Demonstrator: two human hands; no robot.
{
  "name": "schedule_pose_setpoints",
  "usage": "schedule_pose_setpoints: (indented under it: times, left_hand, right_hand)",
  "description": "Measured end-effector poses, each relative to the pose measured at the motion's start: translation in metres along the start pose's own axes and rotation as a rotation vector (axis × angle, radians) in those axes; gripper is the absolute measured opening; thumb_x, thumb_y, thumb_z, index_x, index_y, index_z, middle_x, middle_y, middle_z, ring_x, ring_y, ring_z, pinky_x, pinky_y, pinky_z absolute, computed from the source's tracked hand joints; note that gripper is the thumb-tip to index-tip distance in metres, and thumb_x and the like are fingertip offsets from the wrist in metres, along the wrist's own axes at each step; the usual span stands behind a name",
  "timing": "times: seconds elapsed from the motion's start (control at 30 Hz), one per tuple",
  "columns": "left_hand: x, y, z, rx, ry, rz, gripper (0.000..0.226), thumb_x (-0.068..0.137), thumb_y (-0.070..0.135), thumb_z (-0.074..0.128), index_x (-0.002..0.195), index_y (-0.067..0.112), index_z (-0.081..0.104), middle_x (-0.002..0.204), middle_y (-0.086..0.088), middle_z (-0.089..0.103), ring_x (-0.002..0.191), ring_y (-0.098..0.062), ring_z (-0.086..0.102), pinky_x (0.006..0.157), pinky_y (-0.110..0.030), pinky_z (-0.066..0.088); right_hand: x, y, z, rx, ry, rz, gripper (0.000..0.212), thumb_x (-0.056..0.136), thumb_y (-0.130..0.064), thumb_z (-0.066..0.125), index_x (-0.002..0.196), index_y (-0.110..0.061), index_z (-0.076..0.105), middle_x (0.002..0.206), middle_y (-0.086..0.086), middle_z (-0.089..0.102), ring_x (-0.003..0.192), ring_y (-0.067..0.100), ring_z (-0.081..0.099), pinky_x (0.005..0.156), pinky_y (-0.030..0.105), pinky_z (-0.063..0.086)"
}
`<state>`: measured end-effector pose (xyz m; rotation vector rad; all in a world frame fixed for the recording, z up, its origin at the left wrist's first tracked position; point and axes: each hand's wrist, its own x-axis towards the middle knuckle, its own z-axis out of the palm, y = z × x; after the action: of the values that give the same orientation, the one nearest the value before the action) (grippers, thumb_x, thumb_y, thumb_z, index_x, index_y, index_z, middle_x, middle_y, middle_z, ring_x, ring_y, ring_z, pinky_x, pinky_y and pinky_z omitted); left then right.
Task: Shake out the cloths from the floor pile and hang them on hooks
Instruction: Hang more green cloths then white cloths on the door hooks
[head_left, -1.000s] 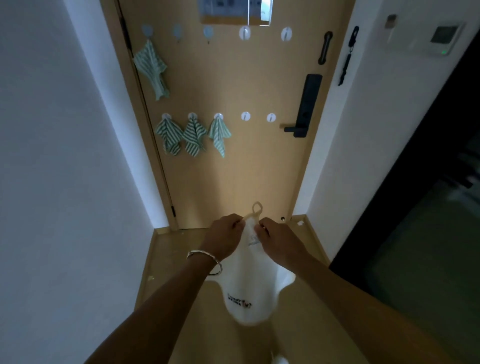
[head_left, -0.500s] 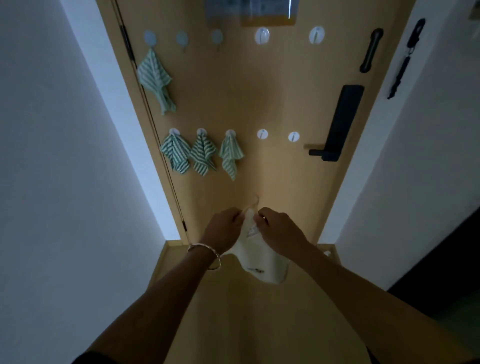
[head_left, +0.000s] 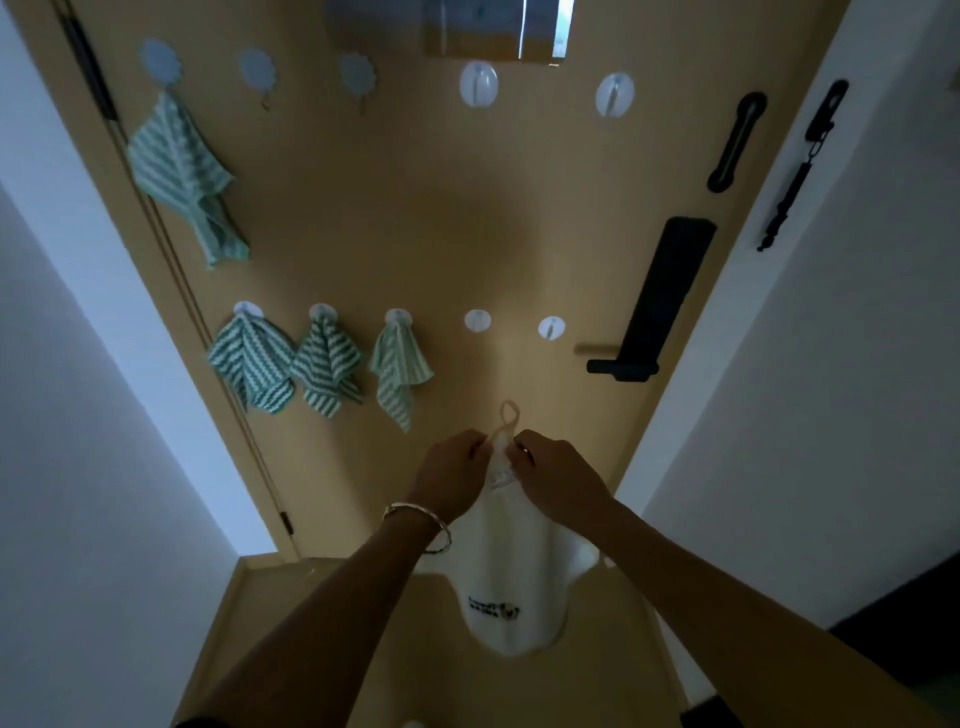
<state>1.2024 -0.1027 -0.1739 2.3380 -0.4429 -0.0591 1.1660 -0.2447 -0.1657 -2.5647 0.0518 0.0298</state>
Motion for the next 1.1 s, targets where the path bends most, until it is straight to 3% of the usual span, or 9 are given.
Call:
schedule_pose_setpoints:
  times: [0.23, 0.5, 0.6, 0.73, 0.9, 1.1]
  left_hand:
    - [0.124, -0.046, -0.012, -0.077, -0.095, 0.004, 0.027, 0.099, 0.020, 0.040, 0.094, 0.002, 0.059, 0.095, -0.016, 0.061, 0.090, -0.029, 0.057, 0.073, -0.029, 0.035]
    - [0.192, -0.086, -0.002, -0.145, -0.154, -0.061, 0.027, 0.099, 0.020, 0.041, 0.094, 0.002, 0.059, 0.091, -0.013, 0.060, 0.086, -0.024, 0.055, 0.072, -0.026, 0.034]
    - [0.207, -0.094, 0.002, -0.150, -0.143, -0.074, 0.029, 0.099, 0.022, 0.041, 0.091, 0.001, 0.058, 0.089, -0.015, 0.060, 0.085, -0.026, 0.055, 0.073, -0.030, 0.036]
    - [0.225, -0.097, 0.005, -0.132, -0.150, -0.088, 0.028, 0.100, 0.022, 0.039, 0.090, 0.002, 0.057, 0.086, -0.010, 0.057, 0.080, -0.021, 0.050, 0.066, -0.025, 0.029]
    - [0.250, -0.098, 0.006, -0.129, -0.112, -0.108, 0.025, 0.100, 0.021, 0.039, 0.081, 0.010, 0.050, 0.077, -0.001, 0.048, 0.074, -0.017, 0.046, 0.061, -0.023, 0.025]
    - [0.273, -0.095, 0.013, -0.150, -0.100, -0.141, 0.033, 0.100, 0.019, 0.039, 0.068, 0.013, 0.043, 0.069, -0.003, 0.047, 0.070, -0.024, 0.047, 0.066, -0.031, 0.032]
  right_hand:
    - [0.118, -0.002, -0.004, -0.028, -0.016, 0.105, 0.027, 0.103, -0.031, 0.033, 0.088, -0.014, 0.048, 0.075, 0.007, 0.058, 0.069, 0.024, 0.055, 0.064, 0.034, 0.040]
    - [0.191, 0.003, 0.017, -0.049, -0.072, 0.172, 0.027, 0.104, -0.028, 0.031, 0.084, -0.014, 0.043, 0.066, -0.005, 0.047, 0.067, 0.019, 0.050, 0.061, 0.029, 0.034]
    - [0.210, 0.009, 0.023, -0.056, -0.073, 0.186, 0.027, 0.103, -0.030, 0.032, 0.084, -0.015, 0.043, 0.071, 0.001, 0.054, 0.070, 0.023, 0.053, 0.062, 0.030, 0.035]
    - [0.231, 0.014, 0.027, -0.050, -0.096, 0.204, 0.027, 0.104, -0.030, 0.031, 0.086, -0.014, 0.044, 0.084, 0.013, 0.061, 0.077, 0.029, 0.058, 0.066, 0.031, 0.037]
    - [0.257, 0.019, 0.023, -0.024, -0.090, 0.174, 0.029, 0.104, -0.028, 0.033, 0.093, -0.008, 0.051, 0.090, 0.015, 0.065, 0.082, 0.030, 0.061, 0.066, 0.031, 0.040]
    - [0.282, 0.030, 0.018, 0.026, -0.094, 0.170, 0.022, 0.103, -0.026, 0.034, 0.087, -0.015, 0.044, 0.090, 0.014, 0.064, 0.082, 0.028, 0.060, 0.064, 0.030, 0.037]
